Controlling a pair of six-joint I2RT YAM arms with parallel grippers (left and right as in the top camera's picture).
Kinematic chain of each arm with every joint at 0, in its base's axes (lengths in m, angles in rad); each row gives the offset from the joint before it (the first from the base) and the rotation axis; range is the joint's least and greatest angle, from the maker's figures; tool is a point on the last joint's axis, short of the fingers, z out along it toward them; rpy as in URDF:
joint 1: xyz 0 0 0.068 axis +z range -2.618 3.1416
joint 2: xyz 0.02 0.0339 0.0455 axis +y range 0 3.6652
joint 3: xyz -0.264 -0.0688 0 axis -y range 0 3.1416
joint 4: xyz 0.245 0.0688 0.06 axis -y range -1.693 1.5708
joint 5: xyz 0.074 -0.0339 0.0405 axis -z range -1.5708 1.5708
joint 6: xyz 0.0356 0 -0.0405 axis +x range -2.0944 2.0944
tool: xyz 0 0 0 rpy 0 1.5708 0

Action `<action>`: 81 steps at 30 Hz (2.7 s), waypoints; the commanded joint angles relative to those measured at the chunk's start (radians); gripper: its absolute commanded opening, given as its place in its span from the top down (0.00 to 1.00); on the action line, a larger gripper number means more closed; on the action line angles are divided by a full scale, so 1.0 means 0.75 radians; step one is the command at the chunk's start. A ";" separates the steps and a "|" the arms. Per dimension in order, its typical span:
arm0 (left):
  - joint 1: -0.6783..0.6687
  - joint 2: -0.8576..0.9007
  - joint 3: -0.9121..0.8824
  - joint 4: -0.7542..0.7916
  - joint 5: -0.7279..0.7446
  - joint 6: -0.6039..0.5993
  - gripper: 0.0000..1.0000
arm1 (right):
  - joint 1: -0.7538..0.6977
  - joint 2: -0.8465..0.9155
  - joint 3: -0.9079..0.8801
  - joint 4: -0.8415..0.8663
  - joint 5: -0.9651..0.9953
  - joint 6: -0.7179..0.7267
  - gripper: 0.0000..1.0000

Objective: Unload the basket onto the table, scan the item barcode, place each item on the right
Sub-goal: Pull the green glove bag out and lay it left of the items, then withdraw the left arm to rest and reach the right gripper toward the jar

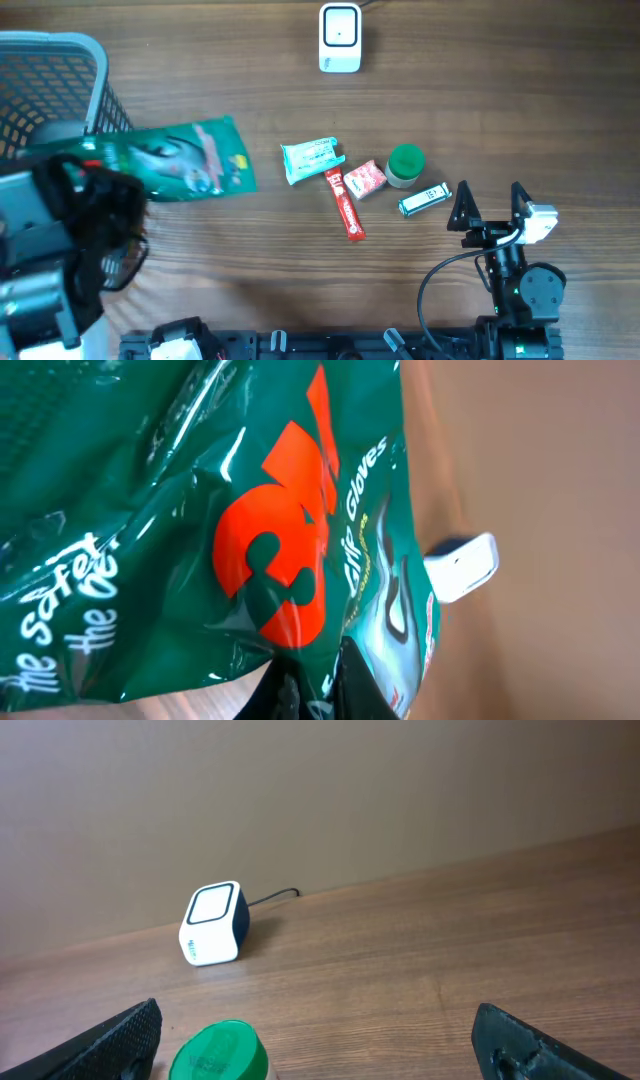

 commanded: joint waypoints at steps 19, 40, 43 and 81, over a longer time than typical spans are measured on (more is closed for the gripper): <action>-0.809 0.313 -0.887 0.711 -0.335 -0.348 0.90 | 0.008 -0.011 -0.002 0.002 0.013 -0.012 0.00; -0.404 0.166 0.237 1.156 -1.082 0.987 0.00 | 0.008 -0.011 -0.002 0.002 0.013 -0.012 0.00; -0.387 0.117 0.233 1.134 -1.069 0.993 0.00 | 0.008 -0.011 -0.002 0.002 0.013 -0.012 0.00; -0.094 -1.246 -0.387 1.336 -0.312 0.808 0.00 | 0.008 0.003 -0.002 0.039 -0.882 0.576 0.00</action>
